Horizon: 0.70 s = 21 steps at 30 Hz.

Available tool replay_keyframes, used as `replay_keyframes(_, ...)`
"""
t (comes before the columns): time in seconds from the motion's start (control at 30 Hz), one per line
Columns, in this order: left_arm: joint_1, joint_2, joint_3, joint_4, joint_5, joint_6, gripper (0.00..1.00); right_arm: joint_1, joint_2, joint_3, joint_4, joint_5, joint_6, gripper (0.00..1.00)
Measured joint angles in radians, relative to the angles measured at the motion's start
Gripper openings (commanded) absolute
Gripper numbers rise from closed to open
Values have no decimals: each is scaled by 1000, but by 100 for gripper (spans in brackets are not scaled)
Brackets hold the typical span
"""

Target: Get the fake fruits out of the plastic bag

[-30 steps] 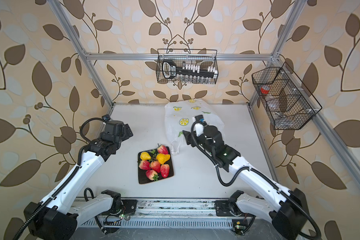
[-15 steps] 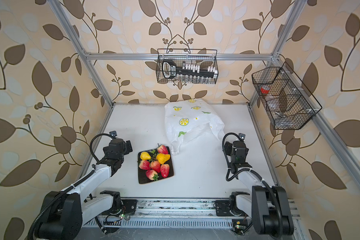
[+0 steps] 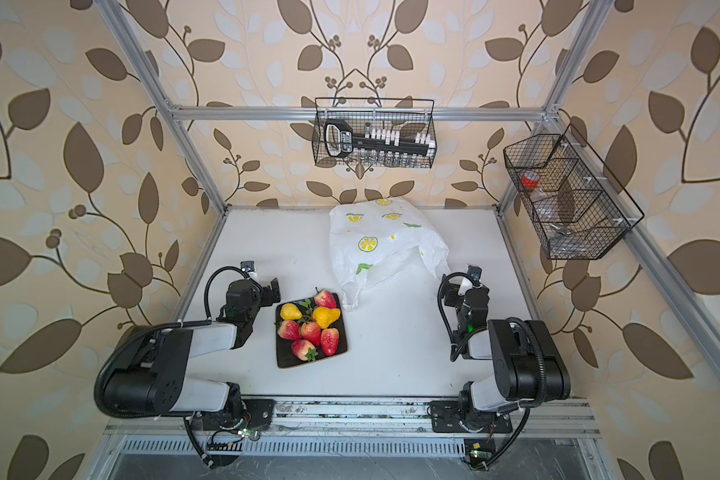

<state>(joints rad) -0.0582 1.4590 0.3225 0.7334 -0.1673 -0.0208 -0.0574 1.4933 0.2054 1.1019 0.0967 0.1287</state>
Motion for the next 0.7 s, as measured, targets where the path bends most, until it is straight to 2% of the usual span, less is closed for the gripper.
replay_keyframes(0.1, 0, 58, 18, -25, 1, -2, 99, 0, 0, 0, 26, -5, -2, 99)
replay_keyframes(0.7, 25, 80, 89, -42, 3, -12, 99, 0, 0, 0, 45, -11, -3, 99)
